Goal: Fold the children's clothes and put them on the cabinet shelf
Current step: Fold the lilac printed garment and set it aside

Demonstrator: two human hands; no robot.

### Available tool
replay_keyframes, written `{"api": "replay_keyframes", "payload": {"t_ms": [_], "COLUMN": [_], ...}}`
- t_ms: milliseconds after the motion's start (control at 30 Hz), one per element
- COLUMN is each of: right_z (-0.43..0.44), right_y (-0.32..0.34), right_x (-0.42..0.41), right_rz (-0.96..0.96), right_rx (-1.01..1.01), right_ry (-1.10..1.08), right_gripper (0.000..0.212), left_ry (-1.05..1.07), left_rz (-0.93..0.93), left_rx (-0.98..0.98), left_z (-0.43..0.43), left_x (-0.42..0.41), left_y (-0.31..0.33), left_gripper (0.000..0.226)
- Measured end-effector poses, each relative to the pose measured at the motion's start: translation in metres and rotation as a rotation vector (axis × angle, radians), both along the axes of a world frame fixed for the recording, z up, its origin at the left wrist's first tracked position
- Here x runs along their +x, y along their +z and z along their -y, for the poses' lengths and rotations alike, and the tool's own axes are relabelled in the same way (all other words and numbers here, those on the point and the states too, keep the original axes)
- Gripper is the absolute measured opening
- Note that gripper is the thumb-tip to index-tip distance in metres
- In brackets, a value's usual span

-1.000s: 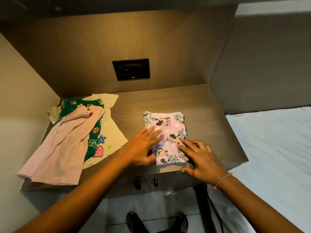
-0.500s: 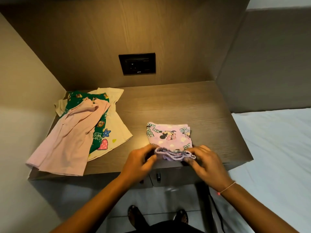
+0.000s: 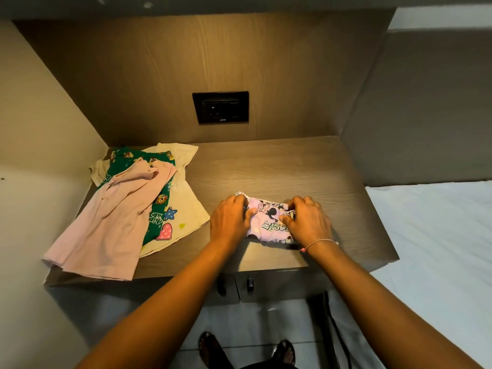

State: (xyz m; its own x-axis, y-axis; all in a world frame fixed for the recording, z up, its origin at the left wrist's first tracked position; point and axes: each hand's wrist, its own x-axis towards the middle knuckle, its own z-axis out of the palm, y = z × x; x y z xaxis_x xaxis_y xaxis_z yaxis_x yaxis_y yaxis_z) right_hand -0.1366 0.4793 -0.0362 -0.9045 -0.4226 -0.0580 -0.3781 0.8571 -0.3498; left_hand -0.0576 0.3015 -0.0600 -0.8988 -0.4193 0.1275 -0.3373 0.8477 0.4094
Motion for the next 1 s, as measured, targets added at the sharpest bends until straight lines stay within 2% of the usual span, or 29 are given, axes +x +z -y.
{"api": "replay_keyframes", "payload": {"t_ms": [100, 167, 200, 267, 333, 367, 433, 467, 633, 733, 800, 900, 1000], "right_z": [-0.001, -0.001, -0.001, 0.003, 0.011, 0.014, 0.021, 0.023, 0.017, -0.004, -0.025, -0.065, -0.108], "right_y": [-0.002, 0.004, 0.008, 0.016, 0.019, 0.019, 0.016, 0.015, 0.011, 0.018, 0.026, 0.038, 0.039], "right_x": [-0.005, -0.015, -0.020, -0.027, -0.029, -0.028, -0.024, -0.022, -0.010, 0.002, 0.005, 0.001, -0.009], "right_rz": [-0.071, 0.008, 0.072, 0.181, 0.225, 0.234, 0.306, 0.363, 0.453, 0.438, 0.394, 0.386, 0.290], "right_rx": [0.026, -0.021, -0.031, 0.020, 0.125, 0.172, 0.178, 0.143, -0.007, -0.214, -0.371, -0.577, -0.468], "right_ry": [0.077, 0.165, 0.211, 0.285, 0.315, 0.317, 0.266, 0.219, 0.061, -0.095, -0.213, -0.352, -0.421], "right_gripper": [0.051, 0.056, 0.059, 0.067, 0.072, 0.071, 0.065, 0.063, 0.030, 0.019, 0.018, 0.018, 0.025], "left_ry": [-0.010, 0.095, 0.167, 0.266, 0.281, 0.285, 0.306, 0.323, 0.353, 0.236, 0.150, 0.059, -0.021], "left_rz": [-0.132, -0.190, -0.155, 0.092, 0.335, 0.372, 0.323, 0.286, 0.166, 0.030, -0.009, -0.037, 0.034], "left_rx": [-0.091, -0.035, 0.013, 0.155, 0.370, 0.506, 0.795, 0.870, 0.765, 0.875, 0.953, 0.965, 0.983], "left_z": [-0.008, -0.011, -0.012, -0.014, -0.021, -0.024, -0.029, -0.030, -0.028, -0.034, -0.045, -0.074, -0.114], "left_x": [0.013, 0.029, 0.039, 0.058, 0.067, 0.067, 0.060, 0.054, 0.031, 0.021, 0.008, -0.019, -0.051], "left_y": [0.000, 0.006, 0.007, 0.006, 0.007, 0.008, 0.012, 0.013, 0.016, 0.023, 0.032, 0.045, 0.048], "left_gripper": [0.029, 0.027, 0.026, 0.033, 0.041, 0.040, 0.032, 0.030, 0.022, 0.014, 0.011, 0.016, 0.018]}}
